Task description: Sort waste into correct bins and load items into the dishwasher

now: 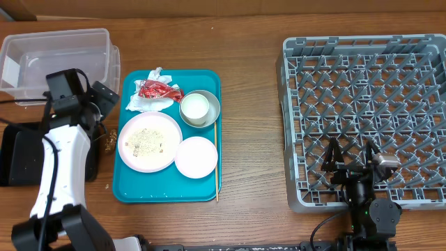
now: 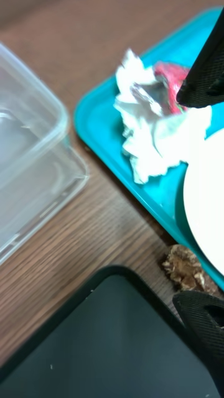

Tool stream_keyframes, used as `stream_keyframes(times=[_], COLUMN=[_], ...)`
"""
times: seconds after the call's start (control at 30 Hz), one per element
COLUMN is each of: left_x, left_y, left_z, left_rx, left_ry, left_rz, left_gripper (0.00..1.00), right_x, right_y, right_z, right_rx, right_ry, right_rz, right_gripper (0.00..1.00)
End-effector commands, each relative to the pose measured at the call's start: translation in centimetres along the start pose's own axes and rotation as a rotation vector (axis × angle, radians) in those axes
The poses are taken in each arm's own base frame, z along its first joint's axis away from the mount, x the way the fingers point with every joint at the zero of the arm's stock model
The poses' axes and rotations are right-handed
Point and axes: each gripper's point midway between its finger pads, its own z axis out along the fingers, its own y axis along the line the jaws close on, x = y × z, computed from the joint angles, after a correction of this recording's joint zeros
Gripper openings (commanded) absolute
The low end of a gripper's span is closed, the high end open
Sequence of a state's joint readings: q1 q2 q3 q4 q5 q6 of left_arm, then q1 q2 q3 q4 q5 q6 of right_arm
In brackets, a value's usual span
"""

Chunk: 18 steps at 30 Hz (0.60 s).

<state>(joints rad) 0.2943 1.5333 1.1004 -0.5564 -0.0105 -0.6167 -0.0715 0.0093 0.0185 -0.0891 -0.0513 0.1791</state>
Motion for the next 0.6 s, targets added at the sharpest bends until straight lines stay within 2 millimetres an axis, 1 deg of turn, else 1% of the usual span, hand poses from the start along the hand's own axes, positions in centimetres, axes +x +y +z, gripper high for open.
stream_keyframes(times=[0.0,0.03,0.1,0.13,0.17,0.2,0.27,0.3,0.33,0.4,0.43,0.47,0.5,0.57], left_x=[1.4,1.8,2.7,3.2,3.5,3.8,4.3,4.8,5.0,5.2,5.1,4.9,4.8,4.7], left_y=[-0.3,0.0,0.6,1.0,1.2,1.3,1.8,2.2,2.3,2.5,2.8,3.1,3.4,3.8], left_z=[1.7,2.2,3.0,3.6,4.0,4.2,4.7,4.9,5.0,5.2,5.2,5.2,5.1,5.1], left_rx=[0.0,-0.009,-0.03,-0.044,-0.052,-0.056,-0.071,-0.087,-0.091,-0.099,-0.114,-0.132,-0.152,-0.175], left_ry=[0.073,0.092,0.131,0.158,0.171,0.182,0.207,0.227,0.235,0.246,0.24,0.233,0.226,0.22], left_rz=[0.21,0.24,0.258,0.256,0.256,0.253,0.253,0.253,0.253,0.253,0.254,0.256,0.253,0.257], left_gripper=[0.95,0.93,0.81,0.58,0.53,0.54,0.63,0.62,0.59,0.6,0.6,0.54,0.53,0.55], right_x=[0.1,0.1,0.1,0.1,0.1,0.1,0.1,0.1,0.1,0.1,0.1,0.1,0.1,0.1], right_y=[-0.2,-0.2,-0.2,-0.2,-0.2,-0.2,-0.2,-0.2,-0.2,-0.2,-0.2,-0.2,-0.2,-0.2], right_z=[0.0,0.0,0.0,0.0,0.0,0.0,0.0,0.0,0.0,0.0,0.0,0.0,0.0,0.0], right_rx=[0.007,0.007,0.007,0.007,0.007,0.007,0.007,0.007,0.007,0.007,0.007,0.007,0.007,0.007], right_ry=[-0.006,-0.006,-0.006,-0.006,-0.006,-0.006,-0.006,-0.006,-0.006,-0.006,-0.006,-0.006,-0.006,-0.006], right_rz=[-0.004,-0.004,-0.004,-0.004,-0.004,-0.004,-0.004,-0.004,-0.004,-0.004,-0.004,-0.004,-0.004,-0.004], right_gripper=[1.0,1.0,1.0,1.0,1.0,1.0,1.0,1.0,1.0,1.0,1.0,1.0,1.0,1.0])
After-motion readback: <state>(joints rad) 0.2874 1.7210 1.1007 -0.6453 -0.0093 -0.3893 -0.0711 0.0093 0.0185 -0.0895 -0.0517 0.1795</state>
